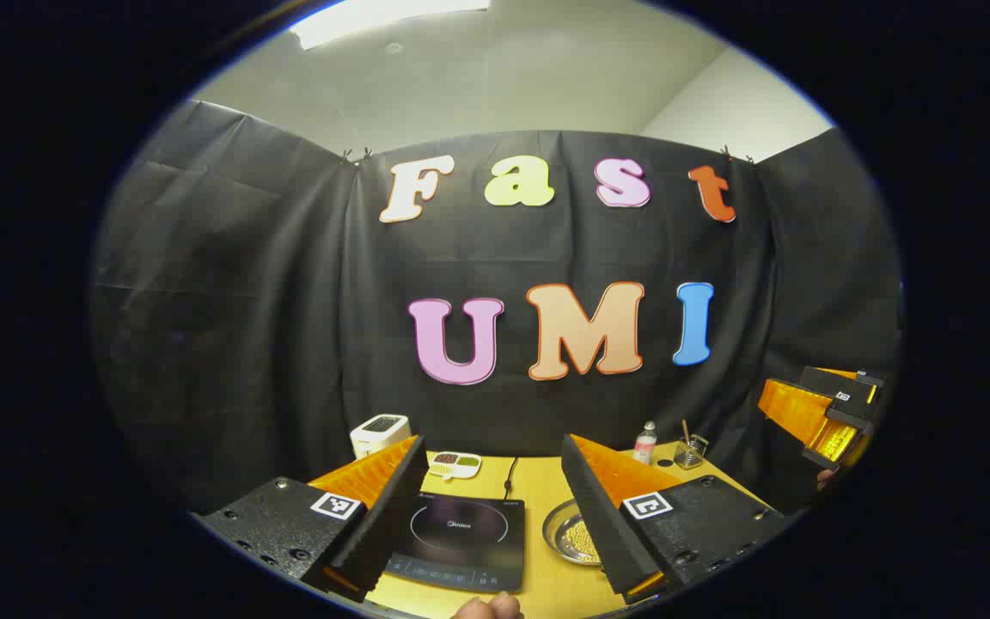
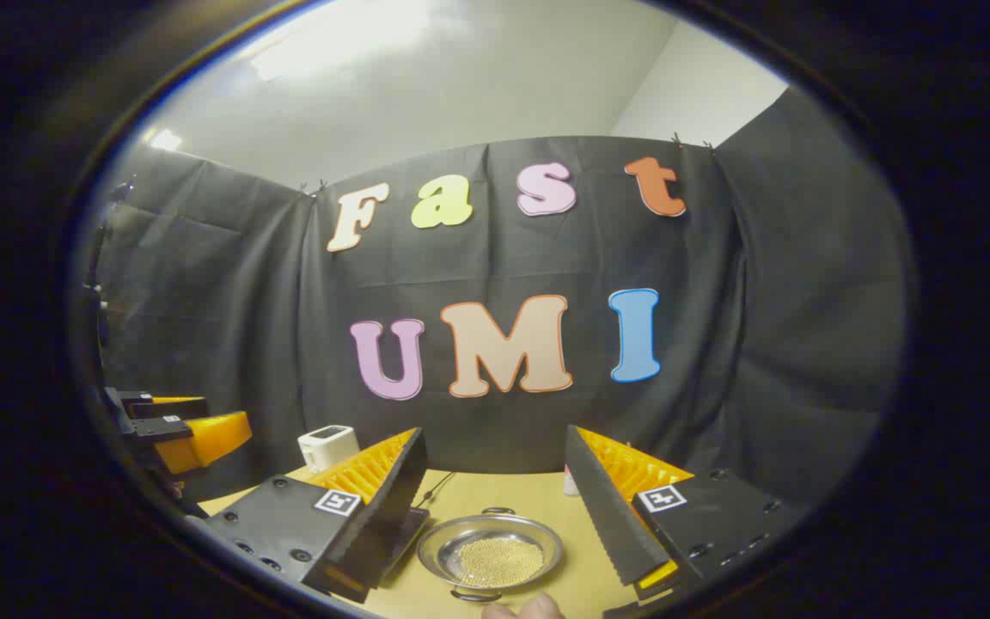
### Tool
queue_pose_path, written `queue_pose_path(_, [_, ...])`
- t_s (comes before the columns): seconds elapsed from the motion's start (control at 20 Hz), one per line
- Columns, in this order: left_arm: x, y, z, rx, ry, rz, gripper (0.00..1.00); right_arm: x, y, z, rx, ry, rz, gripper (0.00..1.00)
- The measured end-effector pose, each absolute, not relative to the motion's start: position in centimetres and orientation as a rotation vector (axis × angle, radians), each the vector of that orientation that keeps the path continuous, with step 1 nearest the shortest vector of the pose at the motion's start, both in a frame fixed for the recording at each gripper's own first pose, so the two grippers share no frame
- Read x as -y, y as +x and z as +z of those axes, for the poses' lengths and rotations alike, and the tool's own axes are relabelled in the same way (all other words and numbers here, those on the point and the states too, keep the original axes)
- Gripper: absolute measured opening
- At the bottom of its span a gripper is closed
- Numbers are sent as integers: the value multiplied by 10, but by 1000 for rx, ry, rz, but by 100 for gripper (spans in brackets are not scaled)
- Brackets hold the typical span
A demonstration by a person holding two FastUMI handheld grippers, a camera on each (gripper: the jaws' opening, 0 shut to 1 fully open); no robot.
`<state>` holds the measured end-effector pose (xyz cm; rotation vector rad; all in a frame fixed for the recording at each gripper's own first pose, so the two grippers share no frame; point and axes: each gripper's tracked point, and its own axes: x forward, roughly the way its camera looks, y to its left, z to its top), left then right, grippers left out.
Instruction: First push the handle of the pot to place it horizontally, then grasp the pot with both hands and set it on the induction cooktop.
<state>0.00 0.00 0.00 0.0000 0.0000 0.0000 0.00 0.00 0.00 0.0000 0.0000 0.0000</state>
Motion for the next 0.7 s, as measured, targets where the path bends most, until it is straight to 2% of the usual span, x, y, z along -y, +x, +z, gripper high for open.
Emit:
queue_pose_path(0.05, [7,3,6,24,-21,-13,95,0,0,2,2,5,-1,100])
queue_pose_path(0.1, [9,8,9,34,-29,-14,93,2,2,9,18,5,-6,92])
queue_pose_path(0.15, [8,12,8,22,-32,-13,95,6,3,15,36,-1,-16,98])
queue_pose_path(0.2, [7,12,5,6,-29,-13,92,10,4,14,38,-7,-34,98])
queue_pose_path(0.4, [-9,17,17,33,22,-7,95,3,9,7,16,0,-38,98])
queue_pose_path(0.45, [-11,15,17,34,38,-15,92,0,11,5,6,1,-39,98])
queue_pose_path(0.5, [-10,15,18,41,49,-24,95,-6,12,4,3,12,-37,98])
queue_pose_path(0.55, [-10,15,20,48,54,-30,95,-10,13,4,2,18,-37,92])
queue_pose_path(0.7, [-11,15,14,40,40,-45,92,-14,14,-1,-12,-10,-43,92])
